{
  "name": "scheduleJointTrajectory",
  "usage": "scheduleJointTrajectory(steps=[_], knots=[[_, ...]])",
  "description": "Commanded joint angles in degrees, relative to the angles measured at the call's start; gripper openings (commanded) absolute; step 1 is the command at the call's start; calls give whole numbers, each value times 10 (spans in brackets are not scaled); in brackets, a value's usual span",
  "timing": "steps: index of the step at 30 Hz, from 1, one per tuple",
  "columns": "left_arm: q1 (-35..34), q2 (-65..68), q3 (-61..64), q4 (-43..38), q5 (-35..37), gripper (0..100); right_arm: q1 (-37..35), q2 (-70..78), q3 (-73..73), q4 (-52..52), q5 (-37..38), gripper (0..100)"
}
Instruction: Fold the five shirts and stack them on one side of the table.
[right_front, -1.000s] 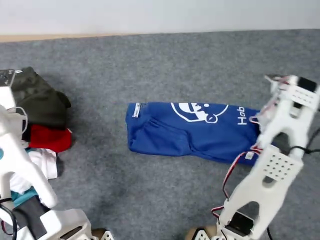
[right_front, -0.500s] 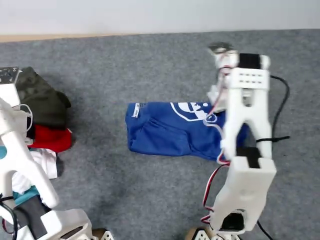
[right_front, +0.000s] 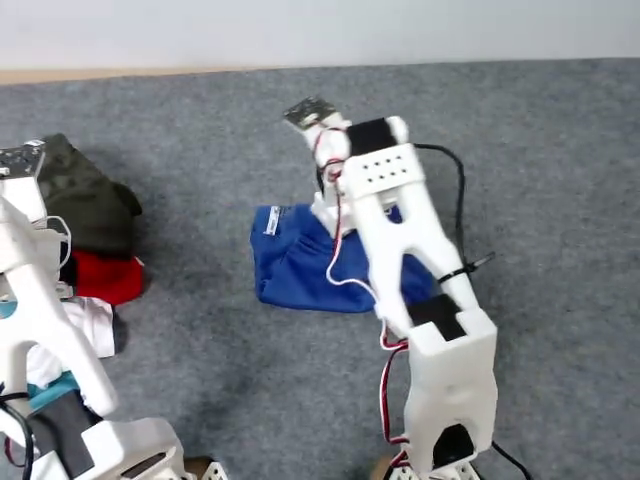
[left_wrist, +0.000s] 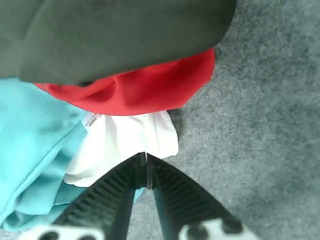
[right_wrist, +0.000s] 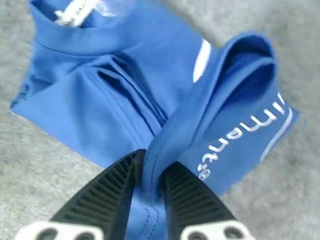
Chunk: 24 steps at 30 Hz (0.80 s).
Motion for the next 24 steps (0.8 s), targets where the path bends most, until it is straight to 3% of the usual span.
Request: scheduleJointTrajectory(steps=[1, 24], knots=[[1, -26, -1, 16, 6, 7, -26, -3, -8, -19, -5, 10], [2, -26, 0, 16, 30, 7, -109, 37, -8, -109, 21, 11]])
